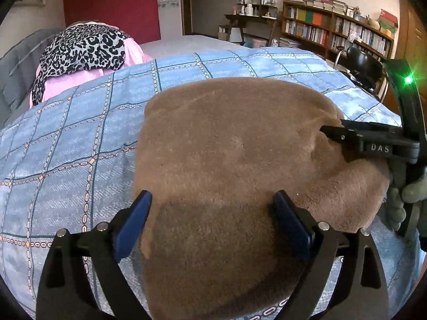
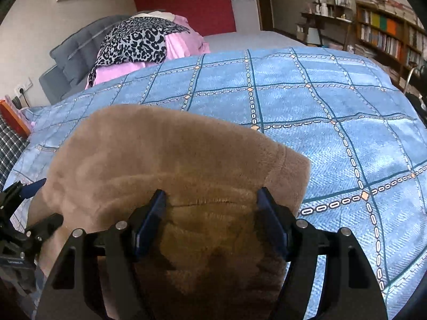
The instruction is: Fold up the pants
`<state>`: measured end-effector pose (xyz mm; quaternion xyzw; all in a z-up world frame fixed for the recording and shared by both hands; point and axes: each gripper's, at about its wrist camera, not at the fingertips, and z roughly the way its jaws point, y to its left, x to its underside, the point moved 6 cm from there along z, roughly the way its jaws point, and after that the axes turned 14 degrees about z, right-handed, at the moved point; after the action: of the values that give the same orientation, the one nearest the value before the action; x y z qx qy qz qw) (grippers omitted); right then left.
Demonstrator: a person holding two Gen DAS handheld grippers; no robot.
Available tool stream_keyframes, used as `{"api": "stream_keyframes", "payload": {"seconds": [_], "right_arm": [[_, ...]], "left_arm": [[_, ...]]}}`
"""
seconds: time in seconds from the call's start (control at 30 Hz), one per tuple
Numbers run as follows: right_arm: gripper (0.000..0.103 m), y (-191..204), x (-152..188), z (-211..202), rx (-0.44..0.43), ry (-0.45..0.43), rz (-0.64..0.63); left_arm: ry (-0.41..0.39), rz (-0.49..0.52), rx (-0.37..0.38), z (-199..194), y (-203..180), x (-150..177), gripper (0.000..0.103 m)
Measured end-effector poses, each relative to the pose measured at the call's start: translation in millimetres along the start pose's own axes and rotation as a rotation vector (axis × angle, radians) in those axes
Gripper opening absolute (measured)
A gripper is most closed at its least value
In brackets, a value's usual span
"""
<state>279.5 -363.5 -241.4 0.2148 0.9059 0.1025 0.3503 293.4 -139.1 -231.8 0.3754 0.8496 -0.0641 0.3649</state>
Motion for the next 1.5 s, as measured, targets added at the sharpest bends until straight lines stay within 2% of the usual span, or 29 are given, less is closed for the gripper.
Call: {"api": "stream_keyframes", "payload": {"seconds": [0.2, 0.27, 0.4, 0.6, 0.83, 1.0, 1.2, 1.3, 1.37, 1.43, 1.5], "right_arm": [[0.07, 2, 3, -5, 0.031, -0.014, -0.025], [0.07, 7, 4, -20, 0.049, -0.035, -0.031], [0.07, 10, 8, -54, 0.02, -0.083, 0.017], [0.07, -3, 35, -90, 0.045, -0.103, 0.031], [0.07, -20, 63, -74, 0.056, -0.02, 0.044], [0.073, -28, 68, -60, 0.041, 0.024, 0.077], [0.073, -24, 69, -63, 0.073, 0.009, 0.06], [0.074, -17, 68, -77, 0.099, -0.025, 0.046], [0.077, -13, 69, -87, 0.102, -0.043, 0.053], [0.083, -9, 70, -95, 0.087, -0.054, 0.066], [0.084, -4, 76, -104, 0.076, -0.066, 0.071]], "left_arm": [[0.027, 0.004, -0.029, -3, -2, -3, 0.094], [0.034, -0.001, -0.039, -6, -2, -3, 0.094], [0.035, -0.002, -0.056, -16, -4, -3, 0.094], [0.034, 0.01, -0.065, -26, -12, -1, 0.094], [0.048, 0.022, -0.077, -25, -16, 1, 0.094], [0.054, 0.024, -0.084, -25, -17, 2, 0.094], [0.059, 0.001, -0.102, -30, -18, 2, 0.094], [0.054, -0.017, -0.108, -38, -19, 4, 0.095], [0.051, -0.039, -0.11, -44, -20, 6, 0.097], [0.048, -0.059, -0.11, -49, -22, 8, 0.097], [0.051, -0.067, -0.114, -53, -24, 9, 0.098]]}}
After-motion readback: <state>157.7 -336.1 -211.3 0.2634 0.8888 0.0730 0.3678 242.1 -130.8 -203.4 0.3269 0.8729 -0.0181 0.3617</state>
